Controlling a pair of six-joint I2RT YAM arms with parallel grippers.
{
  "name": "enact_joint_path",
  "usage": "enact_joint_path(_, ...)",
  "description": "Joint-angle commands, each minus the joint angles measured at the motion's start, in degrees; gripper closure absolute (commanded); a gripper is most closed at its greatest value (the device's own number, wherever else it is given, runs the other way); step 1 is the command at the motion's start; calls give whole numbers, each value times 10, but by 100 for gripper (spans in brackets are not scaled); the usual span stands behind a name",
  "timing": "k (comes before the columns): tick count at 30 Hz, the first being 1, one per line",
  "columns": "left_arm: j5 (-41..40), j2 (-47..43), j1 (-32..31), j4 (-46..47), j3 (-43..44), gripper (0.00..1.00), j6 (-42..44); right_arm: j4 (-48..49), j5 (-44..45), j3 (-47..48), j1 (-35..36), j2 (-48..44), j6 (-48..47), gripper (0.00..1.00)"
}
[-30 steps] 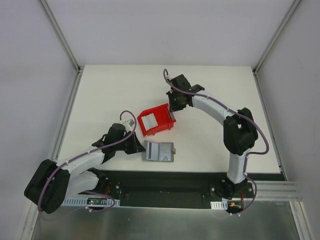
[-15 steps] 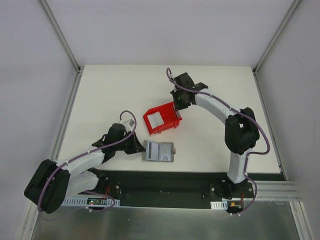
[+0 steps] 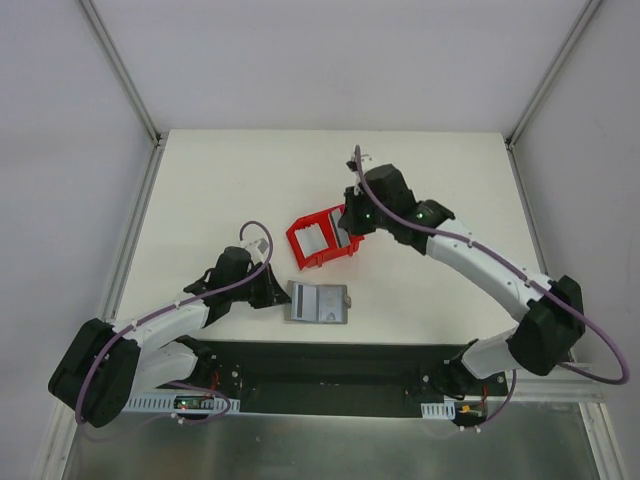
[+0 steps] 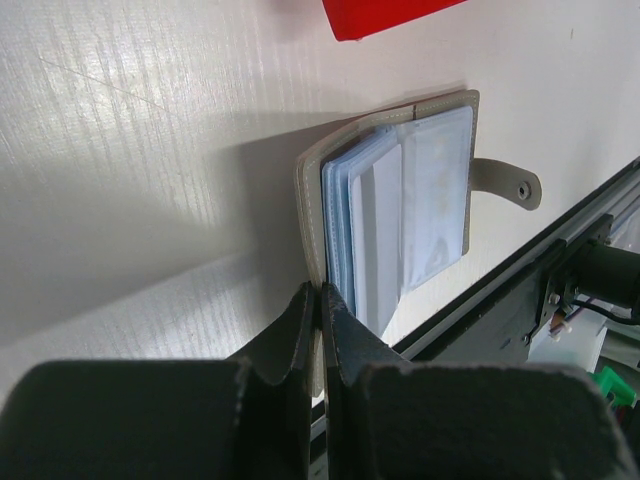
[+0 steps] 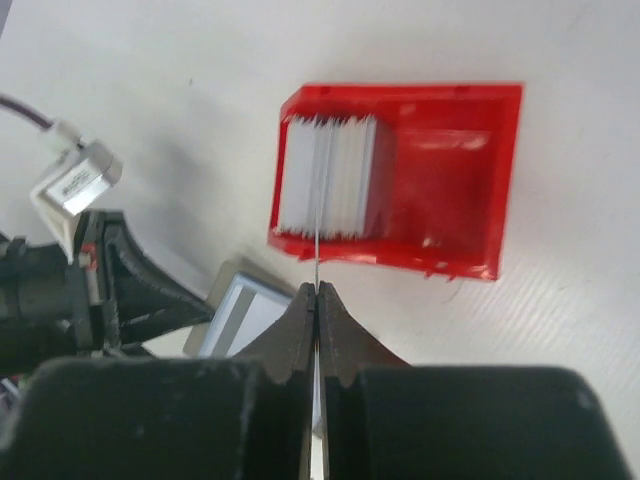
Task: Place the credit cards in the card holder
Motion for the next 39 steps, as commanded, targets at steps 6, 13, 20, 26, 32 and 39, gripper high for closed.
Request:
enact_joint_path(6, 7, -28, 1, 9, -7, 100, -12, 207, 126, -187, 176, -59, 199, 100)
enact_joint_path(13, 11, -45, 1, 11, -19, 100, -16, 270, 167, -177, 244, 20, 243, 100)
enact_joint_path(20, 8, -56, 1, 11, -23, 100, -19, 265, 163, -168, 248, 54, 254, 100)
enact_joint_path(26, 10, -53, 1, 13, -22, 100, -17, 266, 146, -168, 249, 68, 261, 100)
enact_joint_path(32, 9, -51, 1, 13, -21, 100, -16, 256, 153, -162, 252, 72, 255, 100)
enact_joint_path(39, 7, -51, 1, 13, -22, 100, -16, 235, 174, -171, 255, 61, 250, 100)
